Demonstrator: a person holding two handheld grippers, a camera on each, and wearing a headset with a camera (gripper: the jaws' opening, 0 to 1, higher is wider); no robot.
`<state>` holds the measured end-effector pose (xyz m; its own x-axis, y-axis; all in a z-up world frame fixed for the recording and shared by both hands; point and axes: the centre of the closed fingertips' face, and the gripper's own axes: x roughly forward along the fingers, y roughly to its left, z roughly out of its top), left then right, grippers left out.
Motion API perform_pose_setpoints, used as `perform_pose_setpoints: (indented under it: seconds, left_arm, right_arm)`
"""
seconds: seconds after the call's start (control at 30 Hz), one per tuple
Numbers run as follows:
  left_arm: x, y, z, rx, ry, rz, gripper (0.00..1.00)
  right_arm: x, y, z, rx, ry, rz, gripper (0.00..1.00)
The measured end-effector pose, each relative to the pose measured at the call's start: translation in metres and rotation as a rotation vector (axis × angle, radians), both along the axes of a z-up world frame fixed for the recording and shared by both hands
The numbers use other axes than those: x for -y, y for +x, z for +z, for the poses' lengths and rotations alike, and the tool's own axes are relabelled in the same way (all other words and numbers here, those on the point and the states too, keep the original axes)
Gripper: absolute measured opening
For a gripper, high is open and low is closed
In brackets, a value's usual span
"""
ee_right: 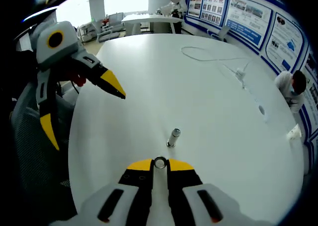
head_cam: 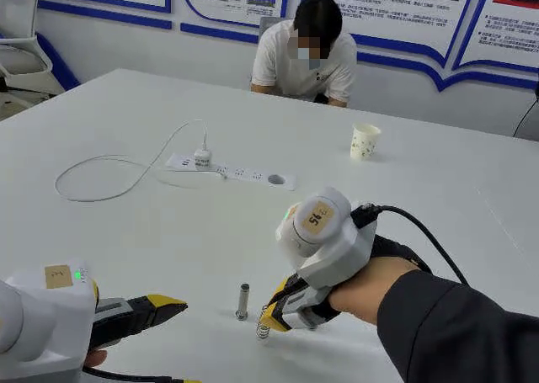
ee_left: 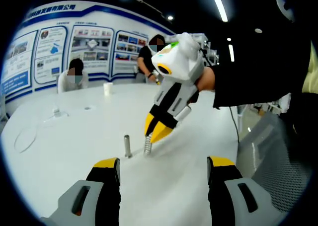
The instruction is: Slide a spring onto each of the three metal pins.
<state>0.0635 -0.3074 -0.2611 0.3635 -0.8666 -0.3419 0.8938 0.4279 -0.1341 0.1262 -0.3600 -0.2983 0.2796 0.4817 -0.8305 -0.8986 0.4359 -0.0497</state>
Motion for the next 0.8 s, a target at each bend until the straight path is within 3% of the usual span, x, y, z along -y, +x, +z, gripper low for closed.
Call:
perform_pose_setpoints:
  seconds: [0.33, 0.8]
  left_arm:
    - [0.000, 0.000, 0.004, 0.009, -0.008, 0.002, 0.73]
    - [0.000, 0.000, 0.008, 0.016, -0.022, 0.006, 0.73]
  right_arm:
    - [0.000, -0.008, 0.017, -0.013, -0.025, 0.033, 0.12]
    - [0.002, -0.002, 0.044, 0.017, -0.047, 0.044, 0.12]
